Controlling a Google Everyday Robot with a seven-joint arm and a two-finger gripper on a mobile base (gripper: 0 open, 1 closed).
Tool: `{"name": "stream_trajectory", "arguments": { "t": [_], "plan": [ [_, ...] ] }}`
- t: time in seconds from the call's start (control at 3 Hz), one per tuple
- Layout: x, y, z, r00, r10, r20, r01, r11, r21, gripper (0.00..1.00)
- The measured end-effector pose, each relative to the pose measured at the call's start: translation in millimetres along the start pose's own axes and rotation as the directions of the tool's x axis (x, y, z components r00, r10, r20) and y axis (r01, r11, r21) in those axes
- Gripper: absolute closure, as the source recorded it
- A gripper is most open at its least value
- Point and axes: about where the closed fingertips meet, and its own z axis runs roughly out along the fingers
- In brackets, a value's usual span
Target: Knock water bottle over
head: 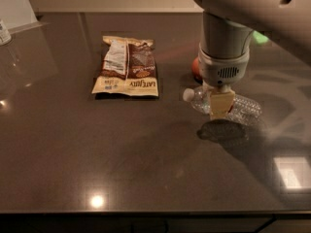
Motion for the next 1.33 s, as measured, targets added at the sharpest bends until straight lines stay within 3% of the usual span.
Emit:
{"name": "stream_trajectory", "arguments": {
  "t": [0.33,0.67,1.0,1.33],
  "plan": [
    [-4.5,6.2,10.3,0.999,-0.019,-0.031,0.019,0.9998,-0.009,0.13],
    [-9.2,12.0,20.4,0.998,-0.033,-0.052,0.032,0.9994,-0.015,0.0],
    [-16.0,24.5,39.7,0.998,-0.039,-0.046,0.037,0.9985,-0.039,0.0],
    [-16.0,24.5,39.7,0.998,-0.039,-0.046,0.037,0.9985,-0.039,0.0]
  ]
}}
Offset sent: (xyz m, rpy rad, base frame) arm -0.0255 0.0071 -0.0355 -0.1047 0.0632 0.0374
